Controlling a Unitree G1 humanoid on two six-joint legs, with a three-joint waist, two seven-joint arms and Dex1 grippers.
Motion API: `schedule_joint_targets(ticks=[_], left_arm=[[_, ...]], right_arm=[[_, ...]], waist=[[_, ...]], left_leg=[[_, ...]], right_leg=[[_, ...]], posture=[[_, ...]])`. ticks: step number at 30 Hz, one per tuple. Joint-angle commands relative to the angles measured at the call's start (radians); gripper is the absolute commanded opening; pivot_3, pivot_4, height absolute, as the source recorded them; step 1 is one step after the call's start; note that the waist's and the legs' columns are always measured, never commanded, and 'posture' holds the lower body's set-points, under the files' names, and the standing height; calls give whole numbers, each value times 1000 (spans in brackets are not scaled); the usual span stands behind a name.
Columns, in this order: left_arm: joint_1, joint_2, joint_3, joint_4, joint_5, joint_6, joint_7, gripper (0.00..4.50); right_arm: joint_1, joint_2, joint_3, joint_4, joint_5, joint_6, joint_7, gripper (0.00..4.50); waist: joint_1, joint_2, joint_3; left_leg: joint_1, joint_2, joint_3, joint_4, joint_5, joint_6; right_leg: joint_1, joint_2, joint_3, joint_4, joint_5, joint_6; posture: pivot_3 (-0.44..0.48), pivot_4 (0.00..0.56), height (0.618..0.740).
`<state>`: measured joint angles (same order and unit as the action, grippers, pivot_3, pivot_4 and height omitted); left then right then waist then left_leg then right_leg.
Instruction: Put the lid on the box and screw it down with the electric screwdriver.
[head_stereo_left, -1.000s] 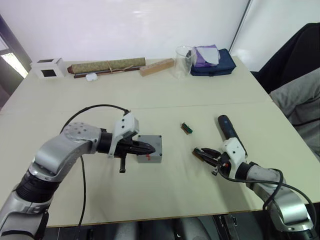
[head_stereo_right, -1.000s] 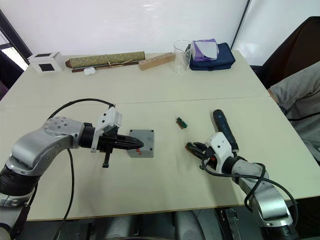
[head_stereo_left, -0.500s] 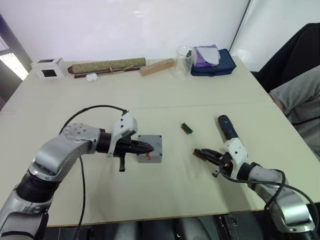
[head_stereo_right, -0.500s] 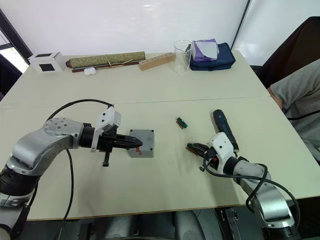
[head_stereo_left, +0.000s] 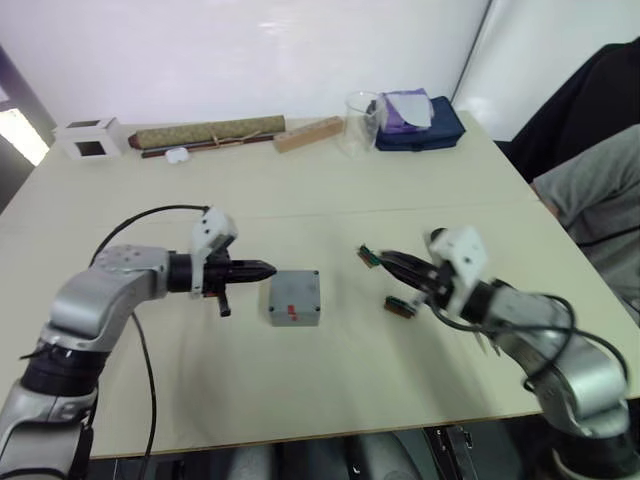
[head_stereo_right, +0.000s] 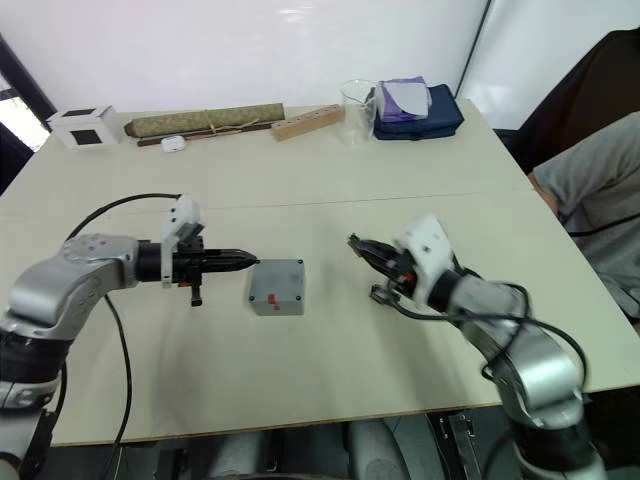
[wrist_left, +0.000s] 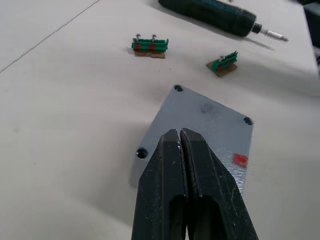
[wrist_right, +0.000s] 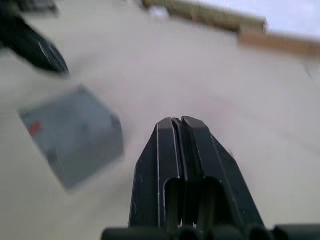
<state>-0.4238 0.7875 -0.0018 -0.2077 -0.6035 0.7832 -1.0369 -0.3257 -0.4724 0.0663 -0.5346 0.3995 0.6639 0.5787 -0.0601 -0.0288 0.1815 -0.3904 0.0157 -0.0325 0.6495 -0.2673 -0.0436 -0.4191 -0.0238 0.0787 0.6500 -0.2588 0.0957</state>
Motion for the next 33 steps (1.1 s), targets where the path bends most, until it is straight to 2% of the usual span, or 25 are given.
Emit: schedule_joint_targets(ticks=[1, 7, 13, 33], left_arm=[[42, 13, 51, -75, -34, 17, 16, 0], [67, 11, 90, -143, -72, 63, 69, 0], [85, 11, 110, -182, -96, 90, 110, 0], [77, 7, 75, -179, -81, 76, 142, 0]], right_arm=[[-55, 49, 97, 95, -52, -78, 17, 24], [-53, 68, 159, 158, -96, -145, 43, 24], [-40, 72, 176, 182, -115, -173, 60, 24], [-50, 100, 195, 272, -168, -230, 73, 24]], waist=[[7, 0, 0], [19, 0, 0], [16, 0, 0], [16, 0, 0]], left_leg=[[-1, 0, -1, 0, 0, 0], [-4, -3, 0, 1, 0, 0], [-2, -1, -1, 1, 0, 0], [-2, -1, 0, 1, 0, 0]], right_leg=[[0, 0, -1, 0, 0, 0], [-1, -5, -1, -1, 0, 0], [-1, -2, -1, 0, 0, 0], [-1, -2, -1, 0, 0, 0]], posture=[[0, 150, 740], [0, 150, 740], [0, 150, 740], [0, 150, 740]])
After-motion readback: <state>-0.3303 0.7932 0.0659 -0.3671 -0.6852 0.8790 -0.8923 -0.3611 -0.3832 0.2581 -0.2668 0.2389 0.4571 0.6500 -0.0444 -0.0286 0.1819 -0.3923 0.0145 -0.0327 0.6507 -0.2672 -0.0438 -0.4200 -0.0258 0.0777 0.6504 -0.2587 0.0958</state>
